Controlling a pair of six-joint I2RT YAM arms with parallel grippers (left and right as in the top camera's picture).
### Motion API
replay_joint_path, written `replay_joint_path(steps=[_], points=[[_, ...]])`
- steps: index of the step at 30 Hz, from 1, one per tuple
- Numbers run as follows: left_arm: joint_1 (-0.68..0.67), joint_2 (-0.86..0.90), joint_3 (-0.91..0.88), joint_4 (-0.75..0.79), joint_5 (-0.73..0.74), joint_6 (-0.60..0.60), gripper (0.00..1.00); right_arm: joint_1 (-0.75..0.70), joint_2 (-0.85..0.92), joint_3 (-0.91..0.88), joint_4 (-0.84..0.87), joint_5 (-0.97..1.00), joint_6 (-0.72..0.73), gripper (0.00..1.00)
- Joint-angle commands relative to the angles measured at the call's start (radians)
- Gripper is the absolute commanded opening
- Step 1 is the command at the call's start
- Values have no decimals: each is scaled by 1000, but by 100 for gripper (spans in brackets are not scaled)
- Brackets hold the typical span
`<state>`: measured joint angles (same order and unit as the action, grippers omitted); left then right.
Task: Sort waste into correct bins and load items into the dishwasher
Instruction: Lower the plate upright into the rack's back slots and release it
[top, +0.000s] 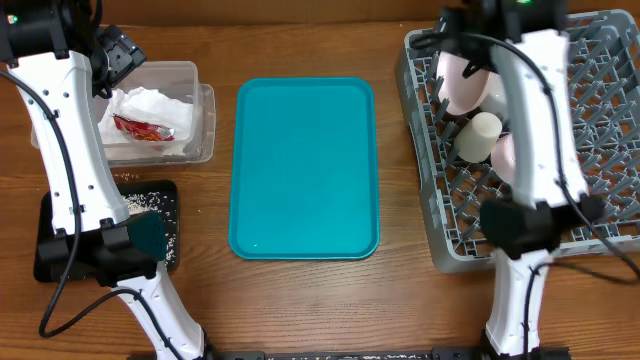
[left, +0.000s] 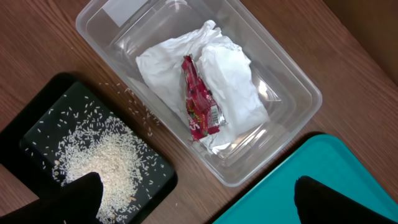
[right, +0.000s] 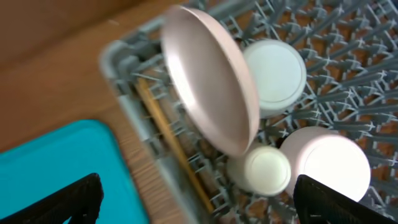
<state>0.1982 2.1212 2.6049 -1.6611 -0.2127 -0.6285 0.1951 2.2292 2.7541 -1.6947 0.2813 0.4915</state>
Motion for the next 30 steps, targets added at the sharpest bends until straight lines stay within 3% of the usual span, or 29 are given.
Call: replay_joint_path(steps=[1, 10, 20, 30], points=[[-2, -10, 16, 1, 4, -6, 100, -4, -111, 32, 1, -117, -51, 100], [-2, -10, 16, 1, 4, -6, 100, 2, -258, -84, 0, -318, -190, 100], [-2, -10, 16, 1, 4, -6, 100, 15, -496, -582, 1, -328, -208, 100], [-2, -10, 16, 1, 4, -6, 100, 15, -874, -1001, 47, -322, -204, 100]])
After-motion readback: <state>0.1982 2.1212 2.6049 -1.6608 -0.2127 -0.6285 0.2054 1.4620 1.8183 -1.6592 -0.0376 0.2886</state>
